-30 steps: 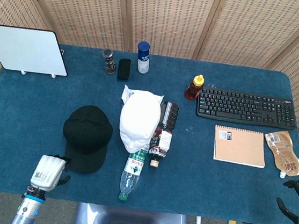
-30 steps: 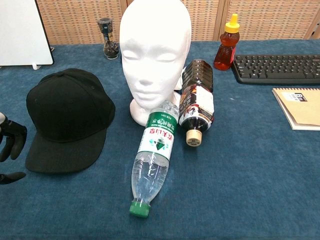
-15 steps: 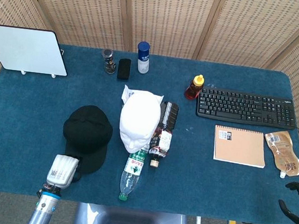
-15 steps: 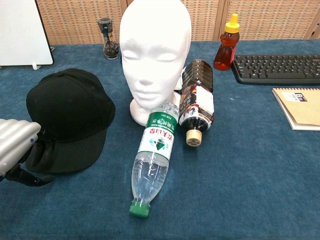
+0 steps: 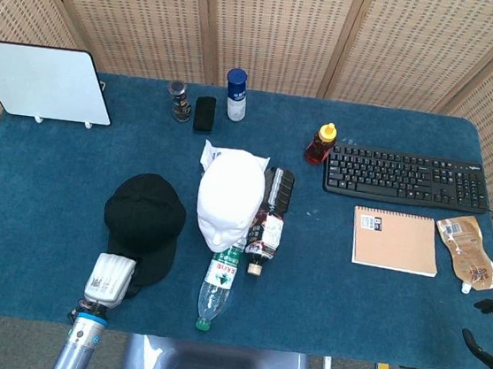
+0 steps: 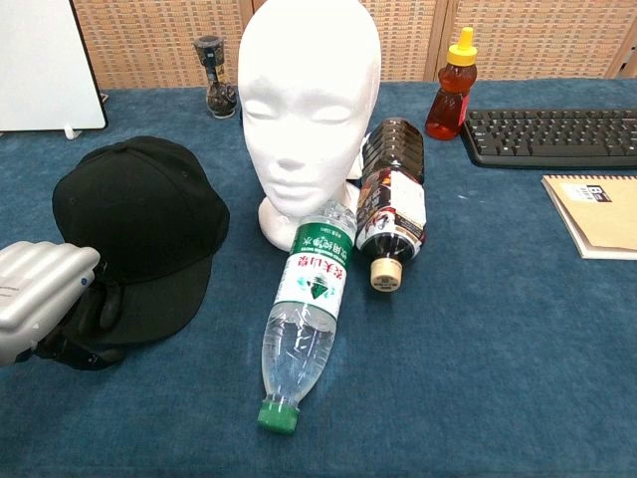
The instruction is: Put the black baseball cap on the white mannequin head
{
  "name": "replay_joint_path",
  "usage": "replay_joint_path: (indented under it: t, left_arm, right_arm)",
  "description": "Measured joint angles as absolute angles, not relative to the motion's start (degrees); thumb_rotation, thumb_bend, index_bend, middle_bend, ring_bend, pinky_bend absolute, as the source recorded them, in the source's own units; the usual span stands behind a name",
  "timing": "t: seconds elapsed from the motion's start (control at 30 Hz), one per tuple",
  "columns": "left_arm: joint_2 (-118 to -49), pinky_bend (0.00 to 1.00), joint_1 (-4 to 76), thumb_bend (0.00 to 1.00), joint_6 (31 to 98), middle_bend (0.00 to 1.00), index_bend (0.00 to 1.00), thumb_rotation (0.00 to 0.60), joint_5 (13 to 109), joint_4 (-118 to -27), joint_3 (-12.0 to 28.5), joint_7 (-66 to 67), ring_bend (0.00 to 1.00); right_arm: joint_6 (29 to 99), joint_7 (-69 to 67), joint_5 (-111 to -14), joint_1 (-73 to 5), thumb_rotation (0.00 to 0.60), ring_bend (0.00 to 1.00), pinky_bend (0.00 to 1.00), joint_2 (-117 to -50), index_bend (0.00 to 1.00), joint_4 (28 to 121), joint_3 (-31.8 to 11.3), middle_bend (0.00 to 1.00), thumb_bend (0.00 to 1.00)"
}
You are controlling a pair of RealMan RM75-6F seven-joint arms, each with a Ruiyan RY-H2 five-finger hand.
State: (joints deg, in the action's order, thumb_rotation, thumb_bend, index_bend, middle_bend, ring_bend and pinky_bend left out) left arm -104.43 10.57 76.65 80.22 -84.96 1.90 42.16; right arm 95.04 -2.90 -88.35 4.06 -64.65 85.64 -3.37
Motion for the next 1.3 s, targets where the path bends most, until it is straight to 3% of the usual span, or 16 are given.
replay_joint_path:
  t: [0.57,0.9,1.07,1.3]
  left_arm:
    - [-105.10,0.72,13.56,0.20,76.28,0.69,0.64,0.600,78.37,-84.37,5.81,40.04,0.65]
    - [-103.57,0.72,18.06,0.20,75.50,0.69,0.64,0.600,76.92,-85.12,11.96,40.86,0.64]
    - [-103.73,0.72,22.04,0.21,73.77,0.69,0.64,0.600,74.39,-82.05,16.90,40.47,0.61]
    - [-104.88,0.72,26.73,0.21,70.59,0.69,0.64,0.600,70.88,-75.10,20.26,38.54,0.57]
  right_arm:
    - [96.85,-2.85,-87.90,5.11,0.600,0.50,0.58,-64.15,0.40,86.14,-3.99,0.46,0.23]
    - [98.80,-2.61,-87.62,6.19,0.600,0.50,0.58,-63.39,0.40,86.89,-4.44,0.46,0.23]
    - [100.54,-1.61,-87.93,6.96,0.600,0.50,0.58,-62.18,0.40,88.30,-4.72,0.46,0.23]
    - [101.92,-0.53,-87.99,7.59,0.600,0.50,0.58,-61.16,0.40,89.88,-5.32,0.46,0.23]
